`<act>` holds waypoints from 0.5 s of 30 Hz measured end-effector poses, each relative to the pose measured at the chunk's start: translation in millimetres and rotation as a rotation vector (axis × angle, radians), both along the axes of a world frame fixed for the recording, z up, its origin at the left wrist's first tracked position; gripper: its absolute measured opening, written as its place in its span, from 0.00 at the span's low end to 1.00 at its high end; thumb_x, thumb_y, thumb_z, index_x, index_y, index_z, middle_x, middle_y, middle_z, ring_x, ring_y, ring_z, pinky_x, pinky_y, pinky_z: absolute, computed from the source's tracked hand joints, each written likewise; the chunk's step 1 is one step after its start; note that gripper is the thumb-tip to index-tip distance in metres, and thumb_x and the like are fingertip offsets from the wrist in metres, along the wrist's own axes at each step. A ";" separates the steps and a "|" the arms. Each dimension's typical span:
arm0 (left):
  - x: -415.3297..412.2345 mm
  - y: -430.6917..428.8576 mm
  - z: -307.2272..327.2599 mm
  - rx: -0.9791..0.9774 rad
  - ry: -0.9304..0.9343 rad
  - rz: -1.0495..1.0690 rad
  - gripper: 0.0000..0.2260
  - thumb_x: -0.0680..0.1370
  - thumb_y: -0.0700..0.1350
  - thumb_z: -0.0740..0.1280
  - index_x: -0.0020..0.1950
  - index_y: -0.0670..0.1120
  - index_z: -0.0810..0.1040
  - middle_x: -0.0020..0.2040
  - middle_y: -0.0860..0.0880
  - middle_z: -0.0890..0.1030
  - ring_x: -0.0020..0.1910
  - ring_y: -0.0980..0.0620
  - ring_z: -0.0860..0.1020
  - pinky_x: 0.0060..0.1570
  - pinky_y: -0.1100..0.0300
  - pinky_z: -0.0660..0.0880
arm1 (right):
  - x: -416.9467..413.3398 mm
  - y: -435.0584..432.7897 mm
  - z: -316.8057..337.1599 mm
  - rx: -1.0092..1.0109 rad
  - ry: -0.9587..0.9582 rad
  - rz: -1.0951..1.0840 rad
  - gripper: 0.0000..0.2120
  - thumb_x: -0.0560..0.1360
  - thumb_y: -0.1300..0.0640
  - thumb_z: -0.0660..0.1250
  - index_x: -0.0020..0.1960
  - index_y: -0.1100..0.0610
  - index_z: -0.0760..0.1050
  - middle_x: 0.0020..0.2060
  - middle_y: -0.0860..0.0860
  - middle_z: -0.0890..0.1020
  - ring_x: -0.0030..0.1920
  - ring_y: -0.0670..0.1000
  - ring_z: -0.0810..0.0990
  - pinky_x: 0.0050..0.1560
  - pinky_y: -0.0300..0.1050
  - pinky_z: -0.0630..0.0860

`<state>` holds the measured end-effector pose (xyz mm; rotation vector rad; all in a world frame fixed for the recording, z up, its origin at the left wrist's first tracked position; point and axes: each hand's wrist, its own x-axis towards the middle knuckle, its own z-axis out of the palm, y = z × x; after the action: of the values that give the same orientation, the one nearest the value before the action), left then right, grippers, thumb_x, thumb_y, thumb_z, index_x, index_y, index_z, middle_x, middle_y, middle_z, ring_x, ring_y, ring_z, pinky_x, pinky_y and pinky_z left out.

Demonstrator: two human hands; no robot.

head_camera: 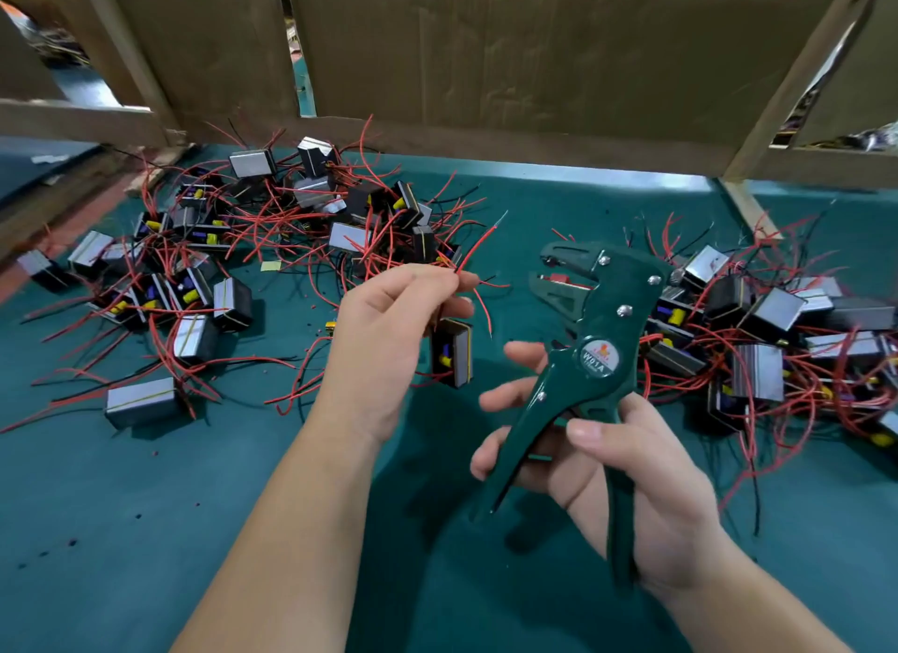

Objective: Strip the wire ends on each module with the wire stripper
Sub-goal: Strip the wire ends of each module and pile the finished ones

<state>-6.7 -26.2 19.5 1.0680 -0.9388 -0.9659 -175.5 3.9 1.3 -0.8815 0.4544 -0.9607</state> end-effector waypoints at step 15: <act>-5.2 8.8 -2.2 0.048 -0.375 -0.173 0.04 0.72 0.42 0.71 0.37 0.49 0.84 0.34 0.50 0.84 0.35 0.55 0.81 0.39 0.59 0.78 | -7.3 -5.4 8.4 0.011 -0.042 -0.116 0.32 0.64 0.62 0.68 0.68 0.65 0.70 0.46 0.65 0.79 0.41 0.67 0.79 0.45 0.63 0.75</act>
<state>-11.9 -17.4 17.3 1.2493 -1.3377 -0.9494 -182.8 -1.5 9.6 -0.8303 0.4784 -1.0799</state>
